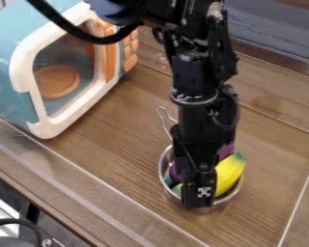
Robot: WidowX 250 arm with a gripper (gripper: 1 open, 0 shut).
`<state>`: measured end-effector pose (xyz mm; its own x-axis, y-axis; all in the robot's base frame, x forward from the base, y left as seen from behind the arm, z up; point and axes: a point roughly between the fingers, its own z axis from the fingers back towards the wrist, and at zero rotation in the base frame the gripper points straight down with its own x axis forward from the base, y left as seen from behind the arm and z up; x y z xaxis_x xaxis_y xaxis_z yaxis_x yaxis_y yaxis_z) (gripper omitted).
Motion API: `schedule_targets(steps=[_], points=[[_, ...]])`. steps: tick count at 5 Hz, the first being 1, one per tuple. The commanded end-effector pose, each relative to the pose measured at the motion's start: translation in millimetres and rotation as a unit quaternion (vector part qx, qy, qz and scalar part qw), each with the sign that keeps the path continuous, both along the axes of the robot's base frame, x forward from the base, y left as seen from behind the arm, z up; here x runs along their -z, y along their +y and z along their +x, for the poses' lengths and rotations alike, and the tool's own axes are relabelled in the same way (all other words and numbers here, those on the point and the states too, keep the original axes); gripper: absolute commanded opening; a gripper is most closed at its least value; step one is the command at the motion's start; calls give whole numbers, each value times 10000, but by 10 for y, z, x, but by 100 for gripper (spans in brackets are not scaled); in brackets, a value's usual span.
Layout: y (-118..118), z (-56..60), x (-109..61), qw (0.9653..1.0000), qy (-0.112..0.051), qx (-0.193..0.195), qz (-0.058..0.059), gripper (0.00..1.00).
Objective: Put the banana in the silver pot
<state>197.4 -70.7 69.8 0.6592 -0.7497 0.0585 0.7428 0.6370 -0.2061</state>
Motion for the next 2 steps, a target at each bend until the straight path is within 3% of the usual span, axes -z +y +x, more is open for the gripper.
schedule_targets(steps=[1, 2], points=[[122, 114, -257, 9992, -286, 270, 23, 100], [384, 307, -687, 9976, -639, 132, 224, 100]])
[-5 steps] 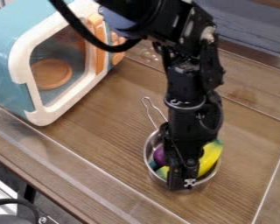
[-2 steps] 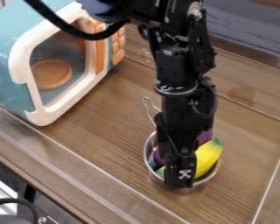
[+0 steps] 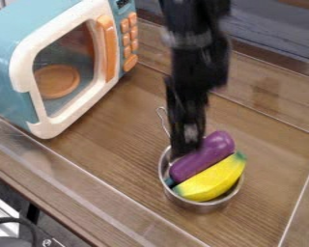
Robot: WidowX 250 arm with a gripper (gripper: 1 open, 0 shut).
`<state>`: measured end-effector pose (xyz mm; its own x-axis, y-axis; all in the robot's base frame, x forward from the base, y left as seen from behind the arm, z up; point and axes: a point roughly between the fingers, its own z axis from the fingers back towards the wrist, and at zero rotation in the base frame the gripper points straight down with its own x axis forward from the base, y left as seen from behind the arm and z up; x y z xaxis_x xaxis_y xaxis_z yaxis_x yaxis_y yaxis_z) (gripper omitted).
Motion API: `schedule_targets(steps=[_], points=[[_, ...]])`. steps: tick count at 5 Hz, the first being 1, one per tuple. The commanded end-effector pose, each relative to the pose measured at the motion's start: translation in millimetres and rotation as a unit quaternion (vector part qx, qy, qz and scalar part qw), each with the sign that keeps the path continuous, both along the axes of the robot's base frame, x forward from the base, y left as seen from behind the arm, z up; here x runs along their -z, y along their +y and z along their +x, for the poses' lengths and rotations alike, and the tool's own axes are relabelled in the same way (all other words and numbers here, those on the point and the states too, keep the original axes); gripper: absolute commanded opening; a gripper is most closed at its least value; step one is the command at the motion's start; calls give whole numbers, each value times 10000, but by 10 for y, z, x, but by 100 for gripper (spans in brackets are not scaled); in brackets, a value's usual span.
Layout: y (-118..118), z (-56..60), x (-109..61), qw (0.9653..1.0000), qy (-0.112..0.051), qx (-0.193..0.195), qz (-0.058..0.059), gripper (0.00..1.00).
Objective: Put the banana in the silver pot
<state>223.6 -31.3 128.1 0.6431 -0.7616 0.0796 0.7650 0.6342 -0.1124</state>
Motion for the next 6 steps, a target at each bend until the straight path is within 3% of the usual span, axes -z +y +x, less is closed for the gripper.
schedule_targets(steps=[1, 3, 6], points=[[49, 87, -32, 9994, -257, -174, 148, 100], [0, 68, 110, 9988, -279, -127, 394, 100], [-139, 34, 331, 9955, -515, 101, 787, 100]])
